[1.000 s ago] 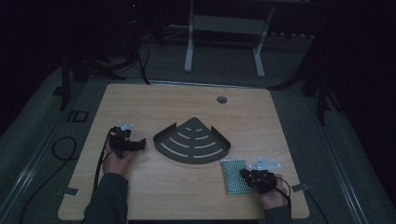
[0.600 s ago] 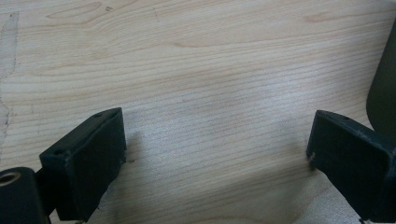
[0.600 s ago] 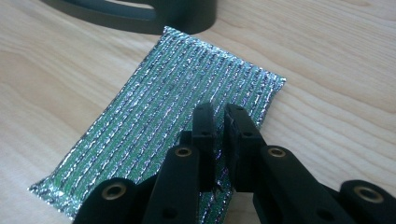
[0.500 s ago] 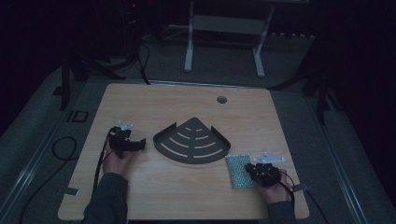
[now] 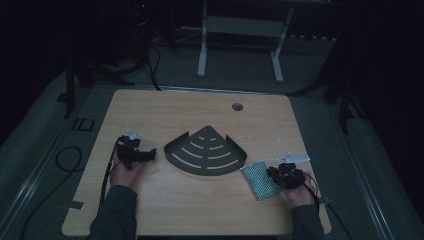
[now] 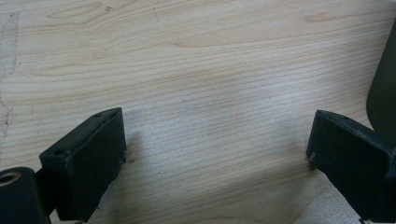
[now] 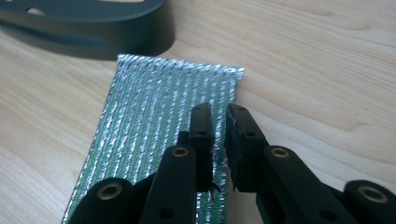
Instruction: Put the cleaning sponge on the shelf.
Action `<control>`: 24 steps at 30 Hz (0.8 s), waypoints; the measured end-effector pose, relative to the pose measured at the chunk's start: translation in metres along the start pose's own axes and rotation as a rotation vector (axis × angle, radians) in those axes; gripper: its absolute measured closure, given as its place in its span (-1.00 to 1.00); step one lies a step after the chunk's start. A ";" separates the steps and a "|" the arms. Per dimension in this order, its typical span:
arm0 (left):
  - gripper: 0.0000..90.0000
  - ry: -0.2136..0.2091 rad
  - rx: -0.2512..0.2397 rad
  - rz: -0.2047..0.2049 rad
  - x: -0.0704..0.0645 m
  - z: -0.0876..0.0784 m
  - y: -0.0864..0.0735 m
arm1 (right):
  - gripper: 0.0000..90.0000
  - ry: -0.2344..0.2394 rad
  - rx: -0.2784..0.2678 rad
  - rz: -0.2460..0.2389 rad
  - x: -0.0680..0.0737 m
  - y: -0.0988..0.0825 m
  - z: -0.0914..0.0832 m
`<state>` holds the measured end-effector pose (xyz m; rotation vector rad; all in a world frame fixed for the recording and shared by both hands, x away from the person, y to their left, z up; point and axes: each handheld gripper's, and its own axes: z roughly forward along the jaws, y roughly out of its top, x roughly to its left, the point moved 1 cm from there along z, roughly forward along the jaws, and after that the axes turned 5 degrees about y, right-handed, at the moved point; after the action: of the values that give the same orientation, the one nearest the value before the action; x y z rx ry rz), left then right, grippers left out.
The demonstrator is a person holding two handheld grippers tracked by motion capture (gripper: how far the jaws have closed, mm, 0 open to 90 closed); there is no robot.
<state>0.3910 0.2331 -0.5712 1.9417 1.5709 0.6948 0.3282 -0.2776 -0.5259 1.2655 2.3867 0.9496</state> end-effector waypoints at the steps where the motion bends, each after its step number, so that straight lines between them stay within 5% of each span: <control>1: -0.88 0.000 0.000 0.000 0.000 0.000 0.000 | 0.79 -0.001 0.007 0.005 -0.002 0.002 -0.001; 18: -0.88 0.000 0.000 0.000 0.000 0.000 0.000 | 0.80 0.028 0.159 0.048 -0.013 0.013 0.009; 24: -0.89 0.000 0.000 0.000 0.000 0.000 0.000 | 0.79 0.041 0.170 0.053 -0.014 0.015 0.009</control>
<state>0.3910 0.2331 -0.5712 1.9418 1.5707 0.6945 0.3505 -0.2790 -0.5240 1.3883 2.5233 0.8082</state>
